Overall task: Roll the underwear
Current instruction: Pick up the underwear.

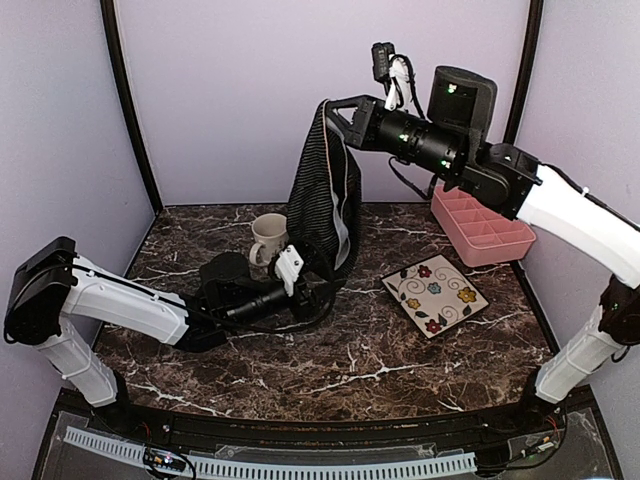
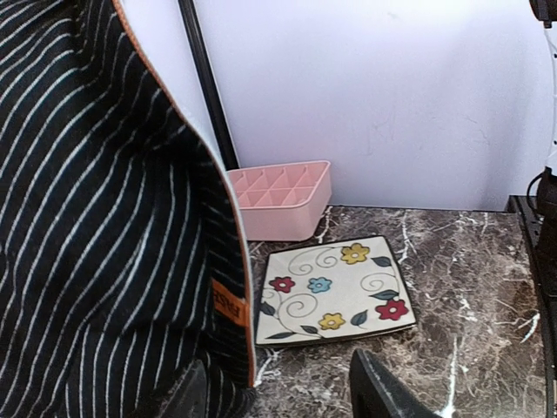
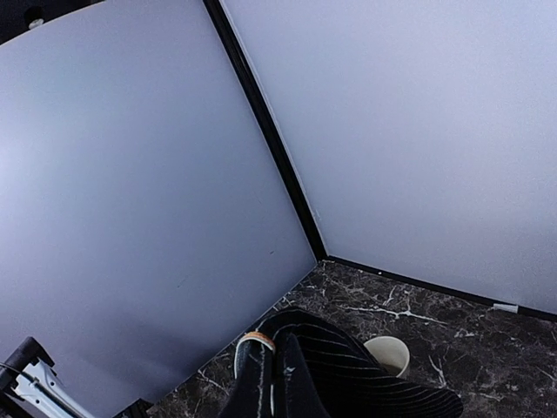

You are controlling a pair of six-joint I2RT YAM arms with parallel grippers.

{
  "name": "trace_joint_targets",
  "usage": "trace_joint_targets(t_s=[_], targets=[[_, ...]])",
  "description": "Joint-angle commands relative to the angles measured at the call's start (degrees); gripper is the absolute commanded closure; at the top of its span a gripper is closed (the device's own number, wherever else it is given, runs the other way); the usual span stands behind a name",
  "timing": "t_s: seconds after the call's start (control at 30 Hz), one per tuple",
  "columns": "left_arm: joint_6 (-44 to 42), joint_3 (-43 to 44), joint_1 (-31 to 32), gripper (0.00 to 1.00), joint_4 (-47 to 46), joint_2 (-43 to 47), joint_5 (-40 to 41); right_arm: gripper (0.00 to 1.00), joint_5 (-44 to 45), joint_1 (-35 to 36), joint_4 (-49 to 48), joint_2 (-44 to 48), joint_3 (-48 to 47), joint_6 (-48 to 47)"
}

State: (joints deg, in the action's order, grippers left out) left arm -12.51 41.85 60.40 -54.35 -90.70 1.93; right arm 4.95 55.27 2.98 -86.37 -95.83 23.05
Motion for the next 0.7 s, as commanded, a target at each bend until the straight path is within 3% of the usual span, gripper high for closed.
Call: trace_joint_targets(t_s=[0.0,0.13,0.4,0.67], targets=[[-2.64,-0.10,0.33,0.40,-4.15,0.84,5.76,1.00,11.28,3.29,-2.17,0.85,-2.42,0.73],[-5.14,1.29,0.33,0.41,-2.64,-0.17,6.04,1.00,20.33,5.91,-0.34,-0.24,-4.13,2.61],[-9.53,2.72,0.80,0.43,-0.95,-1.56,15.10,1.00,40.25,10.93,9.75,-6.32,-14.34,9.14],[-10.17,3.23,0.95,0.58,-3.36,-0.83,17.77,1.00,45.51,12.30,8.51,-6.18,-13.09,9.99]])
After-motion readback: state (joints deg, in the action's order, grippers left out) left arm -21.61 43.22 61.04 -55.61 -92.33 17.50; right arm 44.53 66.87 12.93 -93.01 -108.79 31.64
